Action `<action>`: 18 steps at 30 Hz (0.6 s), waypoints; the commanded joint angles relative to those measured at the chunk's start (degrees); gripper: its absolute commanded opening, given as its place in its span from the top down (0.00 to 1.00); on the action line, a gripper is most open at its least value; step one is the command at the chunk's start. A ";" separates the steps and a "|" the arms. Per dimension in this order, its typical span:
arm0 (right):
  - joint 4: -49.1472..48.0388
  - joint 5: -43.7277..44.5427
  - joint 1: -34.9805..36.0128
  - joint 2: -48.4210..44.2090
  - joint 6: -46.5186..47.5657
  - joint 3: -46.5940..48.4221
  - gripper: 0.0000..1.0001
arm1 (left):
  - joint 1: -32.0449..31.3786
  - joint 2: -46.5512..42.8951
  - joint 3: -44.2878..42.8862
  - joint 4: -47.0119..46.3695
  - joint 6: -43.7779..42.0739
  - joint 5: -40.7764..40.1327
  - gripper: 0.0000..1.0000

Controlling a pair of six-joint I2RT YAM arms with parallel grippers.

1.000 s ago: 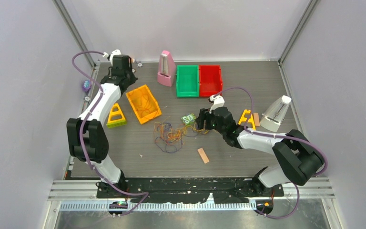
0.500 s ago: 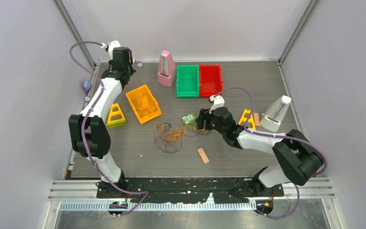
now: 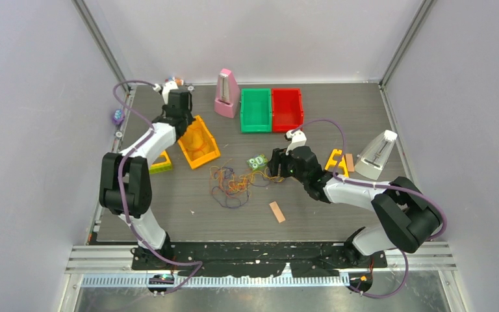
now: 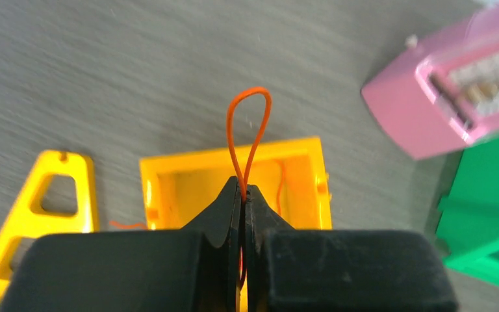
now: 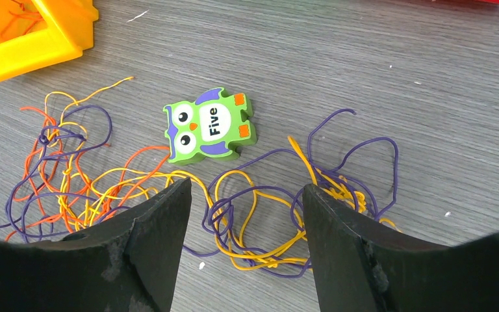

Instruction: Untangle the cables

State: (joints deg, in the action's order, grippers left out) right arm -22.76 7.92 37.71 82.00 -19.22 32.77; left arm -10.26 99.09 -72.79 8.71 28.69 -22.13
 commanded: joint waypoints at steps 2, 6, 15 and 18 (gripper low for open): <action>-3.34 0.79 -0.10 -2.28 0.30 -0.15 0.31 | -2.48 -2.81 2.91 -3.50 5.97 -1.53 1.00; -3.41 0.86 -0.10 -2.58 0.32 -0.33 0.32 | -2.49 -0.09 3.06 -3.39 8.16 0.43 1.00; -3.38 1.00 -0.07 -2.86 0.30 -0.48 0.32 | -2.48 0.25 1.39 -9.13 1.67 9.93 1.00; -3.31 0.77 -0.10 -2.71 0.17 -0.32 0.32 | -2.56 -1.16 0.09 -11.03 -4.73 14.69 1.00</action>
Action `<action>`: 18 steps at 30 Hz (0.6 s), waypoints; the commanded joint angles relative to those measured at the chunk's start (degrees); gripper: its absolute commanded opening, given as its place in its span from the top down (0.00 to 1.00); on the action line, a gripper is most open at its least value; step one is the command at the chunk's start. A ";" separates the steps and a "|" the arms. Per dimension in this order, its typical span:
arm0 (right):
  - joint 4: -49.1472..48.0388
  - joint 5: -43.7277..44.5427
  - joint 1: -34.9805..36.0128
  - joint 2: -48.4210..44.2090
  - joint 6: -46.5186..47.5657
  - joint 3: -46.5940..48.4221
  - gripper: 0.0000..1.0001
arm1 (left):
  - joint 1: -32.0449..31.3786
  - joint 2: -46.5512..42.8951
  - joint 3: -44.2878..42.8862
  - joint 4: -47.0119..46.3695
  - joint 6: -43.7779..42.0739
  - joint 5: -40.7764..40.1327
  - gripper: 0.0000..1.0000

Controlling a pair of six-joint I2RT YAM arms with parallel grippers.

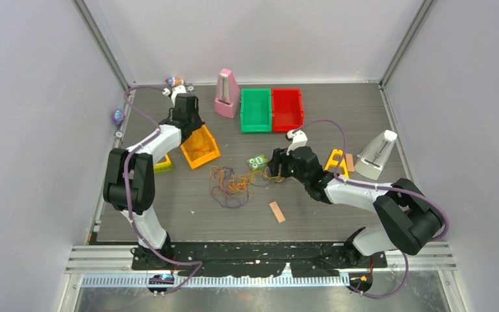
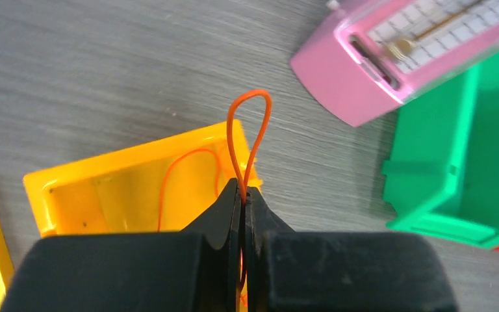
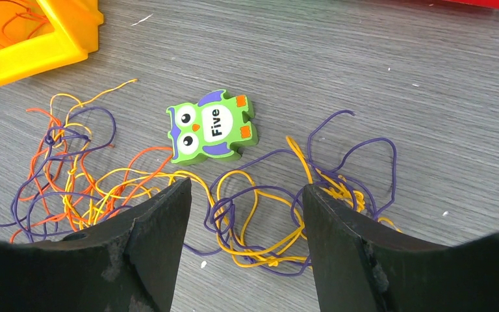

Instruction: Untangle the cables

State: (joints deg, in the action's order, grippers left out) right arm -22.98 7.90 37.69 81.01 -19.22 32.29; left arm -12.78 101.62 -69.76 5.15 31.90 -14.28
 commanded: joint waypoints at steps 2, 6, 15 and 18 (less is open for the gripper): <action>-3.04 0.84 -0.07 -1.78 0.21 0.17 0.32 | -0.06 -3.64 -4.55 -6.86 -11.05 8.01 1.00; -2.93 1.02 -0.14 -1.97 0.23 0.13 0.32 | -0.06 -1.97 -6.62 -6.34 -15.55 12.27 1.00; -2.86 0.97 -0.29 -1.76 0.23 0.18 0.32 | 0.42 -2.13 -0.64 -13.66 -14.94 20.12 1.00; -2.81 1.01 -0.24 -1.78 0.23 0.16 0.32 | 2.54 -2.20 0.75 -13.54 -10.19 18.56 1.00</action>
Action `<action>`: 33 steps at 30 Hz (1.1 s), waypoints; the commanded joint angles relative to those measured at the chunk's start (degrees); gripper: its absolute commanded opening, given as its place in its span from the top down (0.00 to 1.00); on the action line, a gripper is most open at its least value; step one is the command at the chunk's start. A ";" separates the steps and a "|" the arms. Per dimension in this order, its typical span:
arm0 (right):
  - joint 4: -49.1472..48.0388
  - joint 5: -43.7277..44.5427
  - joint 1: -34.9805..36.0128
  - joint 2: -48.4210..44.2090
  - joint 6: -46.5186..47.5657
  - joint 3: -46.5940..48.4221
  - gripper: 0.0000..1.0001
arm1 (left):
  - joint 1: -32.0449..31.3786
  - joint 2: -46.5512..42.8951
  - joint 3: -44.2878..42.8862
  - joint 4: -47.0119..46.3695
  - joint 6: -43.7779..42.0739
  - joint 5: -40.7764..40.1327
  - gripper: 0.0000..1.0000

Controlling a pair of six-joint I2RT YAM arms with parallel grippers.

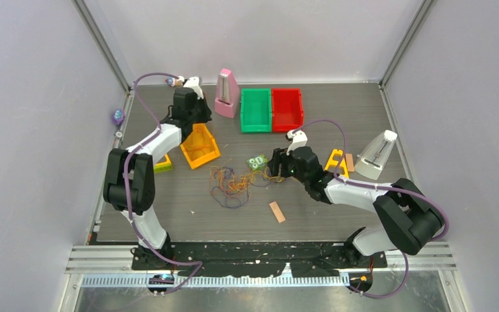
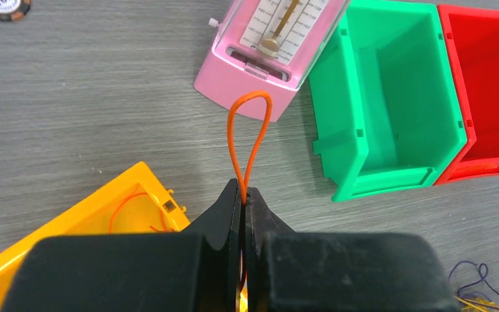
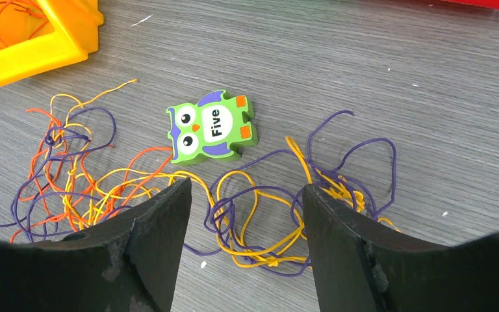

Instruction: Untangle the cables

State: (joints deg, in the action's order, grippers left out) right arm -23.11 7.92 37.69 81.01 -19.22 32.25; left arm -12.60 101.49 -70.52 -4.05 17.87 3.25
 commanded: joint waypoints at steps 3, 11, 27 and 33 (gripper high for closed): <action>-2.64 1.20 -0.26 -2.09 0.32 0.06 0.32 | 3.96 -2.87 4.68 -4.90 6.90 -1.74 1.00; -2.75 0.84 -0.34 -1.95 0.11 0.09 0.32 | 5.28 -3.39 9.61 -4.00 10.90 -10.11 1.00; -2.53 0.89 -0.43 -2.00 0.15 0.20 0.31 | 5.18 -5.69 4.57 11.79 10.77 -8.46 0.26; -2.38 1.03 -0.43 -2.19 0.19 0.17 0.31 | 4.72 -10.51 4.38 16.46 9.27 -10.22 0.24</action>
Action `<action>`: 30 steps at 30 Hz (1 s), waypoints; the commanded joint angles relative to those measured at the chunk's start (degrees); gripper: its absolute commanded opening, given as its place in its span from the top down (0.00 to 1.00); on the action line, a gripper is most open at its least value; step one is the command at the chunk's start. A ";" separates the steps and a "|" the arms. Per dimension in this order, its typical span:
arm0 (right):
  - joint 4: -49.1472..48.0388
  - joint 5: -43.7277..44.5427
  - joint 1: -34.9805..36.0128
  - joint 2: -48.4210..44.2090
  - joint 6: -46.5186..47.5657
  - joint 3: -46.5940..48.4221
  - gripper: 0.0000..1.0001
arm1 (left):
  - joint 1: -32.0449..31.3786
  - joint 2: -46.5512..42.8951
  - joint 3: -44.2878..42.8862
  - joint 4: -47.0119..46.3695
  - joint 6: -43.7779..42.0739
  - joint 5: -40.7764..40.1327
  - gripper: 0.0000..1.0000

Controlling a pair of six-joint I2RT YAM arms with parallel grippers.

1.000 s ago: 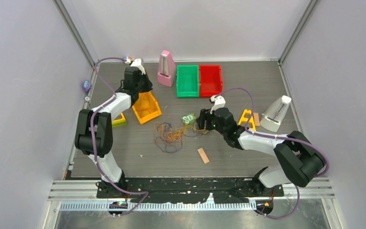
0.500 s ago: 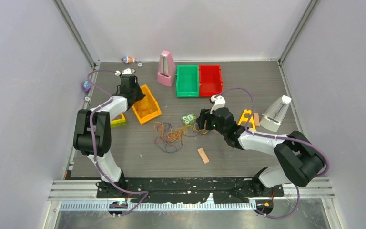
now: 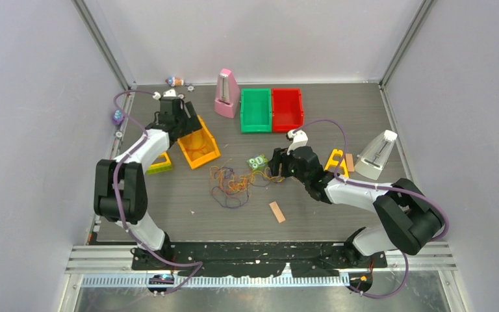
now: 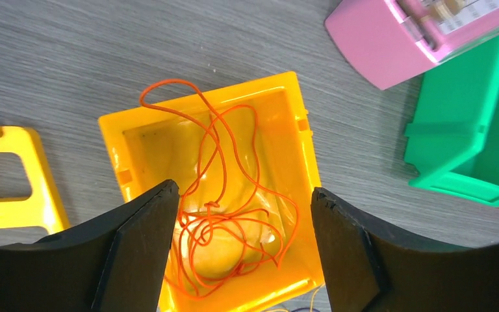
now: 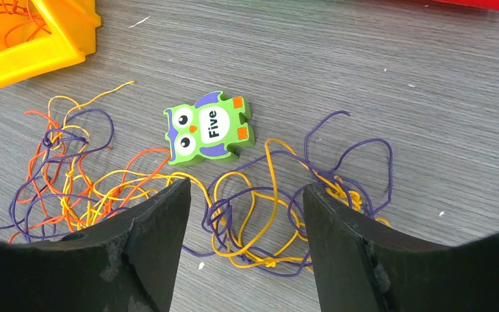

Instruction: Untangle the cables

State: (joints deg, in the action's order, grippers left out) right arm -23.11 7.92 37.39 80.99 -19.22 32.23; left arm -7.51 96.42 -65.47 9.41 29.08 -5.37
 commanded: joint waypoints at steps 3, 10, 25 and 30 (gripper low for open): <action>-2.34 1.09 -0.12 -2.16 0.15 0.13 0.31 | -0.58 -7.30 -0.01 3.24 -2.57 -1.31 0.27; -2.45 1.09 -0.13 -2.39 0.28 -0.03 0.31 | -0.58 -1.63 -6.97 7.12 -3.41 -2.57 0.41; -2.37 1.94 -0.31 -2.71 0.60 -0.22 0.30 | 2.36 5.16 -17.04 12.21 -3.44 -8.20 0.43; -2.37 1.96 -0.30 -2.70 0.59 -0.21 0.30 | 3.31 8.72 -19.39 12.83 -2.48 -5.56 0.53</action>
State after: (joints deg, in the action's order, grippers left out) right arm -23.11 8.73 37.36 80.07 -19.20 31.90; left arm -5.06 103.00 -82.08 20.95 26.30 -12.82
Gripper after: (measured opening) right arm 0.694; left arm 0.521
